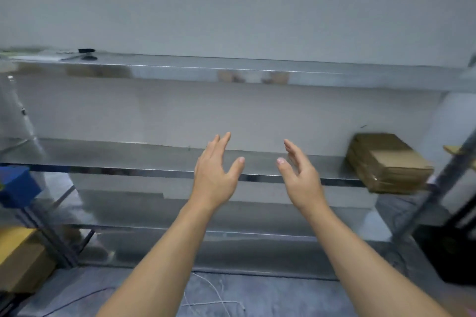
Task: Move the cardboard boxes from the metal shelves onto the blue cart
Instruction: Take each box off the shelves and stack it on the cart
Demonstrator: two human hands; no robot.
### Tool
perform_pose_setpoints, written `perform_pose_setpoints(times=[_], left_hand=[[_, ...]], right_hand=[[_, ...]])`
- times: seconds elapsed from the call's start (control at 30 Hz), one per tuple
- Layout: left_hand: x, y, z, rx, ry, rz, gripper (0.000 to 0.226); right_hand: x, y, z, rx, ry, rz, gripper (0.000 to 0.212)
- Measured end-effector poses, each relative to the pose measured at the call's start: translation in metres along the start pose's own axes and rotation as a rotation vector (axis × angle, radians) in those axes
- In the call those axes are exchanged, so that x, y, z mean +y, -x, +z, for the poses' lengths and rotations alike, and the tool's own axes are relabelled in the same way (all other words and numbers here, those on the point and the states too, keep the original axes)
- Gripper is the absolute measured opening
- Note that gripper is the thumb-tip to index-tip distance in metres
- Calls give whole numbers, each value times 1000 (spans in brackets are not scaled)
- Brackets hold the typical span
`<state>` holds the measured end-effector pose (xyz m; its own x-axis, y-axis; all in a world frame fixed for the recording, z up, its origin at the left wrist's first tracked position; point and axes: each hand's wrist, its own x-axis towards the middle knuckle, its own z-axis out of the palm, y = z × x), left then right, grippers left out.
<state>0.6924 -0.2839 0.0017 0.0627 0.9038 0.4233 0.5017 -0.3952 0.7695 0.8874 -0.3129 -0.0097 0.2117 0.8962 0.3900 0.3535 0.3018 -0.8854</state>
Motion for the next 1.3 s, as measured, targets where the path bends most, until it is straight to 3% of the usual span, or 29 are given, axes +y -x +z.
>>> perform_pose_setpoints(times=[0.2,0.4,0.67,1.3], left_hand=[[57,1,110,-152,58,67,67],[94,2,182,-265,91,148,68],[114,-17,261,-394,120,178,68],[118,-150,466,-683,147,108,59]], right_hand=[[26,15,-119,147,141,59,46],[46,30,-190,282,194,120,53],[82,25,-243,412,258,228,48],[185,-117,-337,614,390,433,44]])
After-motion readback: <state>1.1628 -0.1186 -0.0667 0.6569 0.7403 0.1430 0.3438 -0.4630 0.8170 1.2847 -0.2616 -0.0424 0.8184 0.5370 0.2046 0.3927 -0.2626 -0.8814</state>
